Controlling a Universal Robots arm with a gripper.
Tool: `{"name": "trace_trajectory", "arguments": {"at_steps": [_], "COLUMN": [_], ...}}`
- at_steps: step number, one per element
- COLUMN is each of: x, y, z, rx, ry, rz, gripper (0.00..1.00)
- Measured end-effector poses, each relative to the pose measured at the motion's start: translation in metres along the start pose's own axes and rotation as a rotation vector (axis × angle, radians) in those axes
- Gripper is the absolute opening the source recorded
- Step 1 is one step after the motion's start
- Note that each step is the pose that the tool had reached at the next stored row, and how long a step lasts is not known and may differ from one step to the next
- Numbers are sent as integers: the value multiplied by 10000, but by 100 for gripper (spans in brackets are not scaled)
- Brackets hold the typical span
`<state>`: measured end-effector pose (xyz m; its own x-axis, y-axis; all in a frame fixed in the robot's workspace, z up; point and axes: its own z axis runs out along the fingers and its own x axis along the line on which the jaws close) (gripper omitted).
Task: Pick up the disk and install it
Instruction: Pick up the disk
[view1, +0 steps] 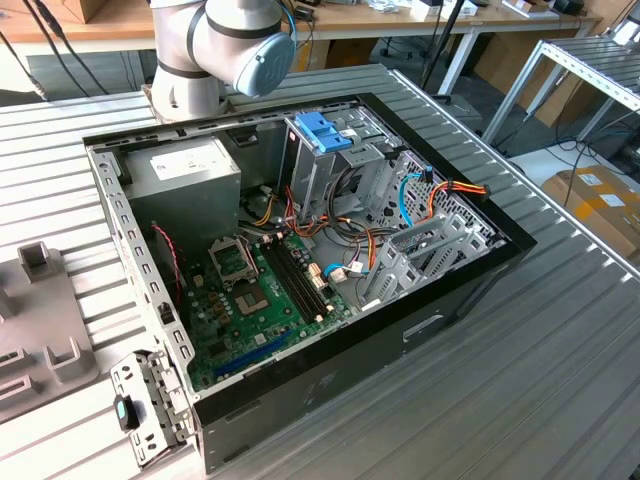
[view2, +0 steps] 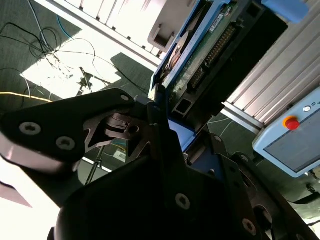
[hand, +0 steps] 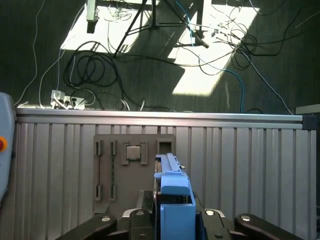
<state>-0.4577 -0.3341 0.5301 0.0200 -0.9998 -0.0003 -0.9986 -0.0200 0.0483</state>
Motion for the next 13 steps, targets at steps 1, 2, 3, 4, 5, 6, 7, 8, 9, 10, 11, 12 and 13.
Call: {"name": "trace_trajectory", "arguments": {"at_steps": [1,2,3,4,5,6,7,8,9,10,11,12,13], "x": [1,2,6,9,10,11,12,13,13,14,14,14,14], "y": [0,0,-1,-1,-2,-3,-4,-7,-13,-16,-20,-23,-27], "z": [0,0,0,0,0,0,0,0,0,0,-1,-1,-1], "rx": [0,0,0,1,1,0,0,0,1,1,1,1,1], "ry": [0,0,0,0,0,0,0,0,0,0,0,0,0], "rz": [0,0,-1,0,-1,-1,0,0,-1,0,-1,-1,0], "gripper": [37,37,37,37,37,37,37,37,37,37,37,37,37]}}
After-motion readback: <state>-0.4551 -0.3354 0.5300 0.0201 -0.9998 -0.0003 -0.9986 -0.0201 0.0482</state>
